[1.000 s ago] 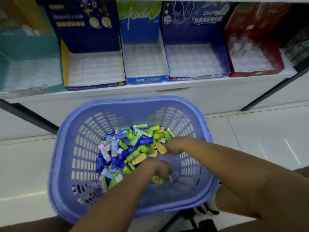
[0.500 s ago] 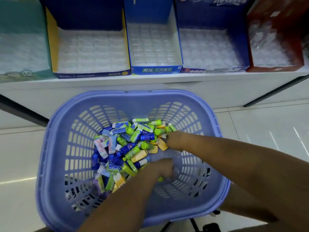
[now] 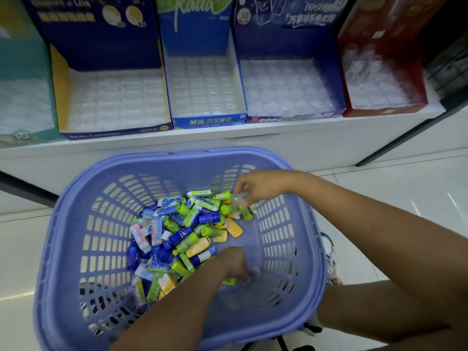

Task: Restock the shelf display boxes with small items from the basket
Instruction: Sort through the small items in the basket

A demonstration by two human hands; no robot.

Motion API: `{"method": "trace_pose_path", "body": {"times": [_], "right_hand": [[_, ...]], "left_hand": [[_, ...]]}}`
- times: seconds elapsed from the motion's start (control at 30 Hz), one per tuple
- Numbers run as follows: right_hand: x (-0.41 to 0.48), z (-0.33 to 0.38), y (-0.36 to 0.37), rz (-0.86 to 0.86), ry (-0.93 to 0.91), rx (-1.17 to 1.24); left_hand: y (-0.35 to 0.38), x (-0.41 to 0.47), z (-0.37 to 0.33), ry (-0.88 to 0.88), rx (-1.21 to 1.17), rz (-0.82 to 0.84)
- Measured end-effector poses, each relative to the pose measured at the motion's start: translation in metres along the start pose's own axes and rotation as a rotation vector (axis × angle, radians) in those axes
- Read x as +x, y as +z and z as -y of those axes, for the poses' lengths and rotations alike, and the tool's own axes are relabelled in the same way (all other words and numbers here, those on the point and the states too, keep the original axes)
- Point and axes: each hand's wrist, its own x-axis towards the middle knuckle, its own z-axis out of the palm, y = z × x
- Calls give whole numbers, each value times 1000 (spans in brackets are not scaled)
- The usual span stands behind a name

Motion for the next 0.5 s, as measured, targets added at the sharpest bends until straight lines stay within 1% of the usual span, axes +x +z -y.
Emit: {"method": "trace_pose_path", "body": {"times": [0.07, 0.1, 0.17, 0.27, 0.33, 0.4, 0.43, 0.5], "right_hand": [[-13, 1, -8, 40, -30, 425], [-19, 2, -13, 72, -48, 581], [-31, 2, -23, 135, -96, 760], [-47, -4, -39, 138, -199, 876], [-56, -9, -50, 65, -263, 956], [-64, -13, -60, -48, -333, 1066], [-68, -14, -65, -112, -366, 1114], [-77, -19, -78, -246, -420, 1167]], "left_hand": [[1, 1, 0, -4, 1, 8], [1, 0, 0, -5, 12, 4], [2, -1, 0, -10, 6, 1], [-6, -5, -1, -21, -76, -39], [-25, -13, -7, -24, -186, -108], [-50, -28, -16, -22, -431, -154], [-65, -37, -22, -4, -552, -147], [-94, -60, -39, 54, -697, -107]]}}
